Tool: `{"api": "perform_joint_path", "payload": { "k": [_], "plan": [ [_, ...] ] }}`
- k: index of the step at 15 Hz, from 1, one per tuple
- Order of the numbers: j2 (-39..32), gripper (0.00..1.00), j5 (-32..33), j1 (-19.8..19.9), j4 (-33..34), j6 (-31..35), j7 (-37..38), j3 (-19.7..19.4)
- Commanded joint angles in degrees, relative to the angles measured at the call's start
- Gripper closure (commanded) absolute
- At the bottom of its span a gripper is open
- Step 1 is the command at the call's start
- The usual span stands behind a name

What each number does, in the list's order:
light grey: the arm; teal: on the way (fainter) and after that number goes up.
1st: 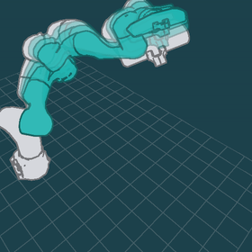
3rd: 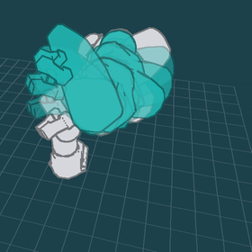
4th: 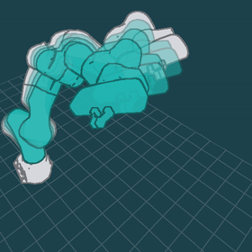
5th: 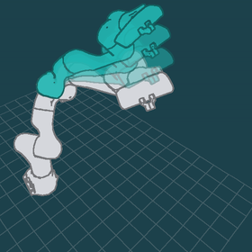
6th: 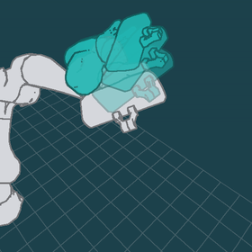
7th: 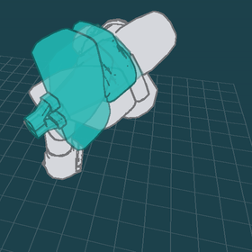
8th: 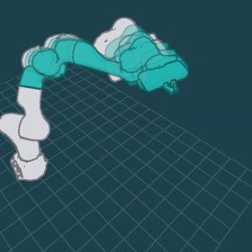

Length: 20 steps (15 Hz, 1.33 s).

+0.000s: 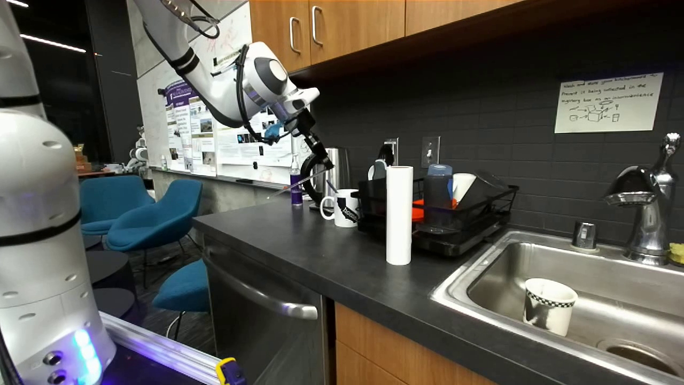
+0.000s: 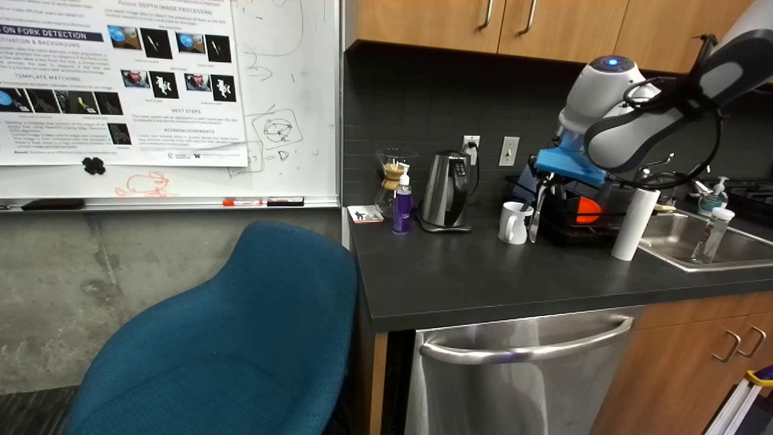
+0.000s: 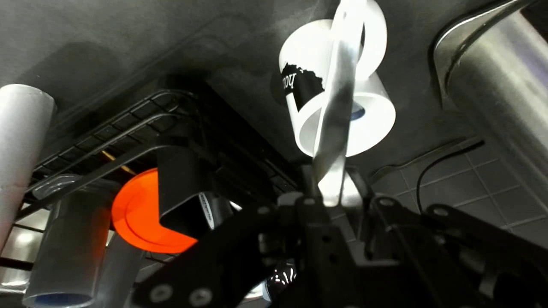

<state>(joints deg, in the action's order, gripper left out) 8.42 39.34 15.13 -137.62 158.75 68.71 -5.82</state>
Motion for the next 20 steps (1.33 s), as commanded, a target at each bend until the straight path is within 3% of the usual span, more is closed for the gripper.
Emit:
{"api": "perform_joint_path", "payload": {
  "k": [1,11,15,20],
  "plan": [
    [1.4,0.95,6.2,1.2,0.7,0.9,6.8,1.0],
    [3.1,0.95,21.2,2.4,3.3,0.3,24.0,0.9],
    [3.2,0.95,24.6,3.1,4.5,-1.0,31.3,1.0],
    [2.9,0.95,33.6,3.5,7.3,-4.7,41.1,1.6]
  ]
}}
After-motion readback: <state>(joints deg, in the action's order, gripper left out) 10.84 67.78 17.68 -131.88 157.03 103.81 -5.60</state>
